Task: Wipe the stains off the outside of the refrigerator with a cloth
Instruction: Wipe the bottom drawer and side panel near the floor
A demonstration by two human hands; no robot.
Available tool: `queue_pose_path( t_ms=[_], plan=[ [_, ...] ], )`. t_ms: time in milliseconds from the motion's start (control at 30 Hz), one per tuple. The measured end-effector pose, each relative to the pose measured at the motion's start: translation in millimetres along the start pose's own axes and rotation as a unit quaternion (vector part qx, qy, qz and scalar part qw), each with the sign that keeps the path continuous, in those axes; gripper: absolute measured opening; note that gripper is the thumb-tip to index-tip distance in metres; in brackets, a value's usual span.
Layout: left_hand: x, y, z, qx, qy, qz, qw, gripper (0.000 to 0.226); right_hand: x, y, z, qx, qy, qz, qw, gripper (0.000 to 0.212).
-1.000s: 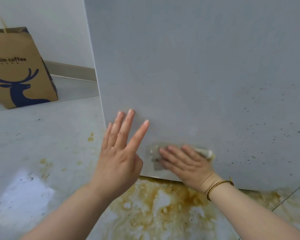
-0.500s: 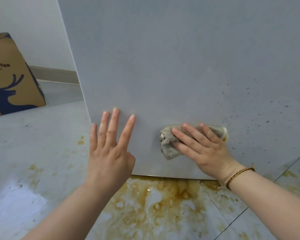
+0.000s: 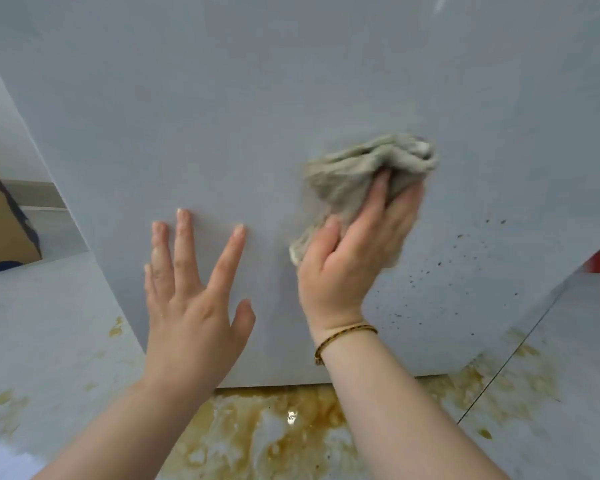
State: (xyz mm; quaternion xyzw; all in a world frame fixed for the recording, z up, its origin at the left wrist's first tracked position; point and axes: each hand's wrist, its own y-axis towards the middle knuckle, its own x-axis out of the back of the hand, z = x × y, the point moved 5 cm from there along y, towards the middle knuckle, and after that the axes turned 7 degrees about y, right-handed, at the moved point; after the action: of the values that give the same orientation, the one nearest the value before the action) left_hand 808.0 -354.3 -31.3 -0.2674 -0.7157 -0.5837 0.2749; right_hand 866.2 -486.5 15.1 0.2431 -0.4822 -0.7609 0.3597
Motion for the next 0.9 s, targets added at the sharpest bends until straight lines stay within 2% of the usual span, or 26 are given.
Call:
queue_pose_path(
  t_ms=[33, 100, 167, 200, 267, 367, 433, 467, 500, 533, 600, 667, 733, 800, 867, 900],
  plan=[
    [0.4, -0.6, -1.1, -0.001, 0.0, -0.007, 1.0, 0.06, -7.5, -13.7, 3.2, 0.106, -0.038, 0.082, 0.99, 0.04],
    [1.1, -2.8, -7.5, -0.015, -0.003, -0.019, 1.0, 0.054, -6.7, -27.5, -6.9, 0.281, -0.083, 0.175, 0.94, 0.041],
    [0.2, -4.9, -17.7, -0.05, -0.003, -0.025, 0.998, 0.055, 7.9, -16.7, -27.3, 0.331, -0.093, 0.184, 0.921, 0.045],
    [-0.7, -5.1, -22.7, -0.07, 0.001, -0.025, 0.997, 0.057, 18.5, -5.9, -38.9, 0.312, -0.091, 0.172, 0.93, 0.046],
    [-2.2, -3.3, -30.1, -0.092, 0.012, -0.019, 0.996, 0.06, 41.5, 16.0, -67.4, 0.223, -0.081, 0.132, 0.962, 0.047],
    [-7.0, 0.5, -40.1, -0.091, 0.04, 0.0, 0.995, 0.064, 76.9, 32.8, -106.2, -0.002, -0.049, 0.008, 0.999, 0.052],
    [-11.3, 1.5, -45.6, -0.072, 0.045, 0.012, 0.996, 0.067, 81.9, 31.3, -110.3, -0.187, -0.008, -0.091, 0.978, 0.058],
    [-13.3, 0.2, -45.8, -0.061, 0.039, 0.02, 0.997, 0.072, 75.0, 27.8, -101.4, -0.239, 0.004, -0.117, 0.964, 0.06],
    [-15.0, -0.6, -46.3, -0.054, 0.033, 0.028, 0.998, 0.077, 65.5, 24.8, -87.1, -0.239, 0.002, -0.119, 0.964, 0.061],
    [-15.7, -0.3, -47.0, -0.053, 0.029, 0.033, 0.998, 0.08, 54.4, 20.8, -70.6, -0.189, -0.012, -0.095, 0.977, 0.059],
    [-15.6, 0.6, -46.3, -0.058, 0.022, 0.035, 0.997, 0.081, 30.6, 5.5, -42.1, -0.018, -0.054, 0.027, 0.998, 0.051],
    [-15.9, 0.5, -45.2, -0.067, 0.019, 0.037, 0.997, 0.078, 25.7, -3.5, -40.8, 0.111, -0.089, 0.12, 0.983, 0.044],
    [-16.4, 1.0, -44.1, -0.066, 0.024, 0.033, 0.997, 0.081, 36.9, 7.8, -59.8, 0.187, -0.102, 0.156, 0.965, 0.044],
    [-16.2, 1.0, -45.0, -0.061, 0.032, 0.032, 0.997, 0.083, 54.7, 33.5, -79.5, 0.19, -0.088, 0.158, 0.965, 0.051],
    [-14.9, 1.0, -45.1, -0.058, 0.038, 0.03, 0.997, 0.076, 73.7, 59.7, -97.9, 0.104, -0.06, 0.107, 0.987, 0.055],
    [-14.5, 1.1, -45.0, -0.06, 0.042, 0.03, 0.997, 0.072, 83.8, 70.3, -105.8, 0.037, -0.046, 0.05, 0.997, 0.056]
  ],
)
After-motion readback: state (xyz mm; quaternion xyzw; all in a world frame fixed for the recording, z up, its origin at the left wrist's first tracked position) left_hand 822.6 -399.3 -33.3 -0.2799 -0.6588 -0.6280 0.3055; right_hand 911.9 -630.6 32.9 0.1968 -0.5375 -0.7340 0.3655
